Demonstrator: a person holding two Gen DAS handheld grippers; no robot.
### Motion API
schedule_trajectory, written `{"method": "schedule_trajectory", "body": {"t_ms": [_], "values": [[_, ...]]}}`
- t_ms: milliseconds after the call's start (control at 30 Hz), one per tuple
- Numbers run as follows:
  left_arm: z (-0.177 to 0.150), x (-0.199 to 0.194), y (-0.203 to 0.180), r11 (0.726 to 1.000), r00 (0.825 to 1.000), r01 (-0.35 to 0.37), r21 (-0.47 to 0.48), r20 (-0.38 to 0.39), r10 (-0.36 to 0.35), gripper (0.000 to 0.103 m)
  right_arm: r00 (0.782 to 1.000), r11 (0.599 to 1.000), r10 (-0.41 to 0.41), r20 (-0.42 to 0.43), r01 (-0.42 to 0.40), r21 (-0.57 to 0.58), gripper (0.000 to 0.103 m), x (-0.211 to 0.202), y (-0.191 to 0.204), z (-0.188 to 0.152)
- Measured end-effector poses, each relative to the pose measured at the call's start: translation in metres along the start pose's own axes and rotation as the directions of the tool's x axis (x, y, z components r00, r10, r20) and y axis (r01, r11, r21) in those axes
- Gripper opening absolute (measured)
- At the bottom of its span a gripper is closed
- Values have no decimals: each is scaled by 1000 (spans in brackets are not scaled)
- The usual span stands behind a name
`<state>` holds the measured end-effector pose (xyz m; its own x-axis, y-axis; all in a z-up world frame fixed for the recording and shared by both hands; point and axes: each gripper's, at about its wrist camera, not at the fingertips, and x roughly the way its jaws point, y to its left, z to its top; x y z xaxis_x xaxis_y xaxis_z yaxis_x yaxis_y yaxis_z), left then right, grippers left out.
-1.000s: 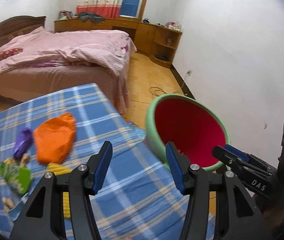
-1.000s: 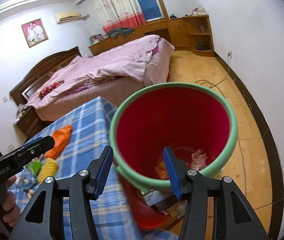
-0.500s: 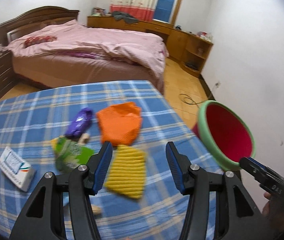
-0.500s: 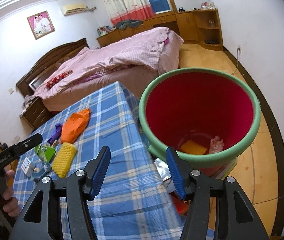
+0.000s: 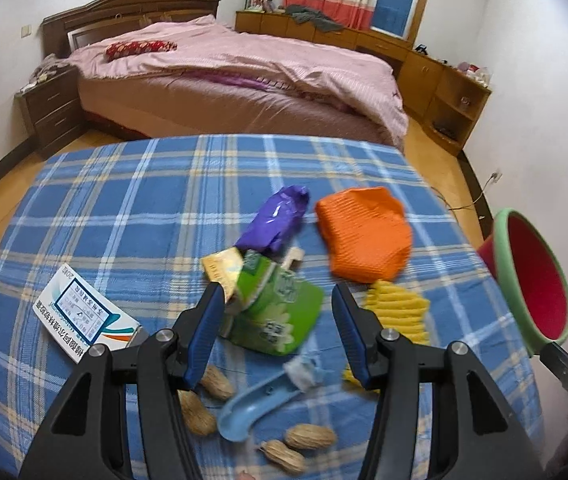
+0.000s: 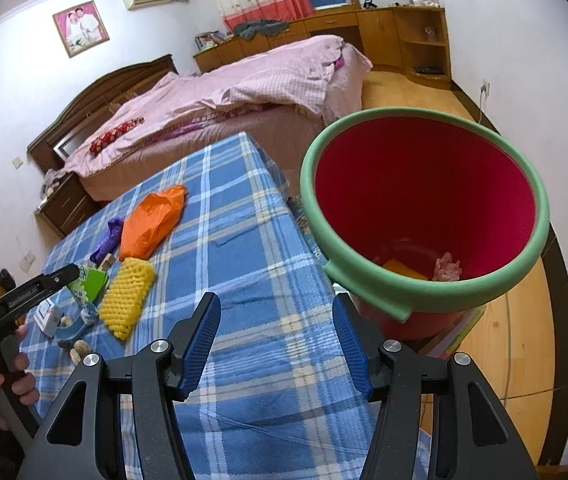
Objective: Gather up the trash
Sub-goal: 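Move both tools back over the remaining trash on the bed, then grasp the green drink carton with the left tool while the right tool grasps another yellow foam net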
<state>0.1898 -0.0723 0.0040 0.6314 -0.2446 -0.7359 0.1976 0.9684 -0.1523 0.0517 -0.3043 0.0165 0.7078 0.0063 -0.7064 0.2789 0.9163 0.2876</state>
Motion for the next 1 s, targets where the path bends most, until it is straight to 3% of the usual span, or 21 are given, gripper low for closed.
{"method": "schedule_trajectory", "body": {"t_ms": [200, 333, 500, 633, 1000], "values": [[-3, 17, 12, 999, 999, -24, -31, -35, 23, 56, 1000, 1000, -5, -22, 4, -13, 60, 9, 5, -1], [-6, 26, 16, 998, 998, -2, -58, -62, -2, 56, 999, 1000, -2, -34, 1, -22, 60, 14, 9, -2], [-7, 26, 14, 998, 999, 7, -58, -51, -10, 55, 999, 1000, 3, -49, -5, -30, 60, 20, 14, -2], [-7, 18, 14, 998, 999, 36, -55, -27, -37, 40, 998, 999, 9, -55, -11, -38, 60, 21, 17, -2], [-12, -14, 14, 995, 996, 88, -51, 33, -86, 37, 998, 996, 37, -53, -41, -78, 60, 21, 39, -1]]}}
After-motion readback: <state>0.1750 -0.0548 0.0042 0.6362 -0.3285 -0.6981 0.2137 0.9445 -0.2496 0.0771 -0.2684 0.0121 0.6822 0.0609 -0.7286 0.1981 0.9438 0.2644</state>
